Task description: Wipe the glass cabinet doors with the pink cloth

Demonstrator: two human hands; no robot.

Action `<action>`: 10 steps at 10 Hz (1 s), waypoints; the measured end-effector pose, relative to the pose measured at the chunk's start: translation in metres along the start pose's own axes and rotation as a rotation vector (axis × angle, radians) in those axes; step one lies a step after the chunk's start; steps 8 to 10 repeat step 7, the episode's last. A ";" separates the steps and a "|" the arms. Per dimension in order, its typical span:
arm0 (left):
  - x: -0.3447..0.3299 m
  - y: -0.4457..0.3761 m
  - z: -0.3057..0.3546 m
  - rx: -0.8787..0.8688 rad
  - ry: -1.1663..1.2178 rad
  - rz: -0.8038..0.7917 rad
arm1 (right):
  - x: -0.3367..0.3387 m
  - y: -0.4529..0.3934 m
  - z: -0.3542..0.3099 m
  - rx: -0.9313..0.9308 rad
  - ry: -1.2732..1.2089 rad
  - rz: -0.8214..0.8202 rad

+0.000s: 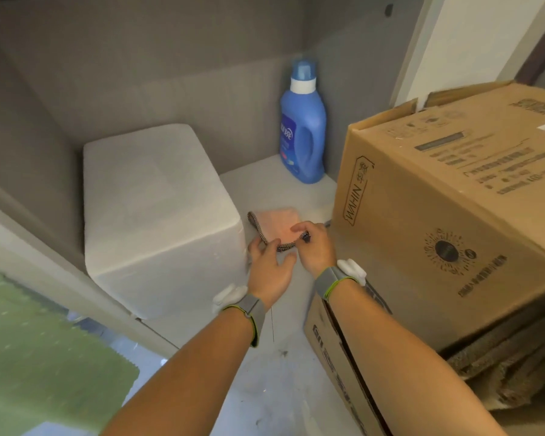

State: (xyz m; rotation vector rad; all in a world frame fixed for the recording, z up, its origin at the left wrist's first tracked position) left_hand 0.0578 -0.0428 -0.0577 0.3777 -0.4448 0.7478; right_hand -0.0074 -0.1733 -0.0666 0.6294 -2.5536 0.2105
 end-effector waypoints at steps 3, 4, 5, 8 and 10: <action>-0.003 -0.011 -0.005 0.039 -0.055 0.009 | -0.007 -0.008 0.007 -0.027 -0.099 0.097; -0.002 -0.009 -0.008 0.044 -0.083 0.016 | -0.003 -0.002 0.009 -0.015 -0.078 0.098; -0.001 -0.004 -0.010 0.056 -0.079 0.024 | 0.006 0.009 0.007 0.021 -0.100 0.131; 0.012 0.018 -0.012 -0.029 -0.032 0.110 | 0.018 0.036 0.014 -0.008 -0.156 0.151; 0.012 0.018 -0.012 -0.029 -0.032 0.110 | 0.018 0.036 0.014 -0.008 -0.156 0.151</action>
Point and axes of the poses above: each hand's wrist, its own y-axis away from the middle knuckle, its own x-axis out of the back of the hand, z = x × y, the point moved 8 cm from there along -y, towards the middle knuckle, and after that the axes turned 4 degrees about z, right-handed, at the moved point
